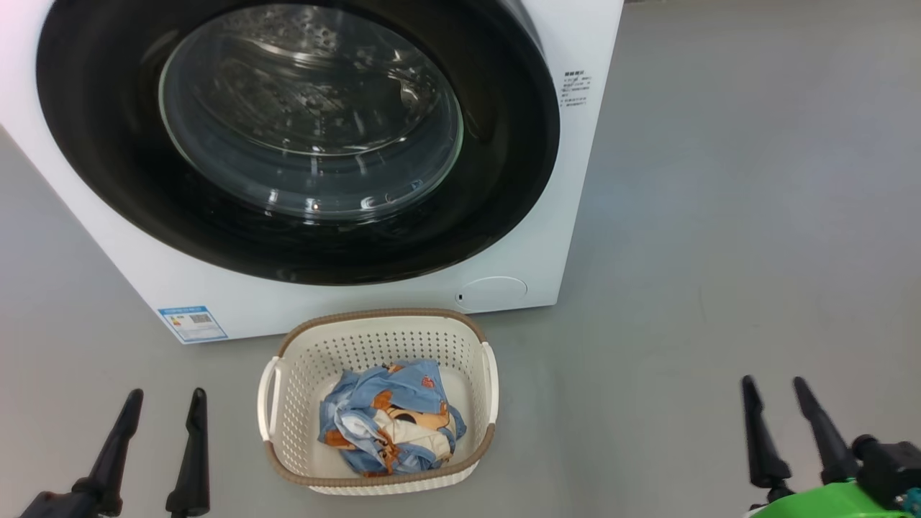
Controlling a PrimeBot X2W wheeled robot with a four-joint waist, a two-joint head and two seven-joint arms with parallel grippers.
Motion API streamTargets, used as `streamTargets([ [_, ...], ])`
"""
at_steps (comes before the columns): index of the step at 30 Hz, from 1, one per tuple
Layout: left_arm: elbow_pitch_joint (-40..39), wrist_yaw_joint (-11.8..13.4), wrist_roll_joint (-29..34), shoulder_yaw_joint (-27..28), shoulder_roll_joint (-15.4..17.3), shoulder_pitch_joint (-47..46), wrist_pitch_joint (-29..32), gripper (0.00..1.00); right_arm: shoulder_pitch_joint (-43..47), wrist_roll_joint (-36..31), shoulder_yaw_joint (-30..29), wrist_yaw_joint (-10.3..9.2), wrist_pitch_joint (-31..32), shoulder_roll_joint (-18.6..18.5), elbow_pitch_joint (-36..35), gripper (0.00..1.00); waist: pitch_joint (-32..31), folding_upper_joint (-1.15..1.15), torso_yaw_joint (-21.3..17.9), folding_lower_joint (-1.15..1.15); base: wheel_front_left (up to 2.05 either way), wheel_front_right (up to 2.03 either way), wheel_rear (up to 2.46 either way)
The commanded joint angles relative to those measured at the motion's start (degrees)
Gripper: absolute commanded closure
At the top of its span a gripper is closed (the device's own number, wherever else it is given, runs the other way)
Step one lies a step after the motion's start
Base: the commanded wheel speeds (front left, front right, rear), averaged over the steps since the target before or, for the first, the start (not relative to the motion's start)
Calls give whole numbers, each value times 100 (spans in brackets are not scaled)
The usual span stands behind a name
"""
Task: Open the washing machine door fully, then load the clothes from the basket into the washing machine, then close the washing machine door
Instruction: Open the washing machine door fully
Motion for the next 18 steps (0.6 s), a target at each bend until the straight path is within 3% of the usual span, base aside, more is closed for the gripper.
streamTargets([
  [1, -190, -9, -39, 237, 82, -80, -37, 0, -212, 199, 56, 8, -70, -59, -161, 78, 57, 0, -34, 0, 0, 0, 0],
  [2, -207, -9, -44, 251, 92, -69, -37, 0, -221, 253, 5, 8, -70, -59, -172, 93, 87, 0, -44, 0, 0, 0, 0],
  [3, -229, -9, -55, 269, 103, -63, -37, 0, -244, 469, -64, 8, -70, -59, -171, 100, 120, 0, -56, 0, 0, 0, 0],
  [18, -572, -9, -242, 578, 380, -103, -37, 0, -905, 2771, -1081, 8, -70, -59, 65, 100, 832, 0, -213, 0, 0, 0, 0],
])
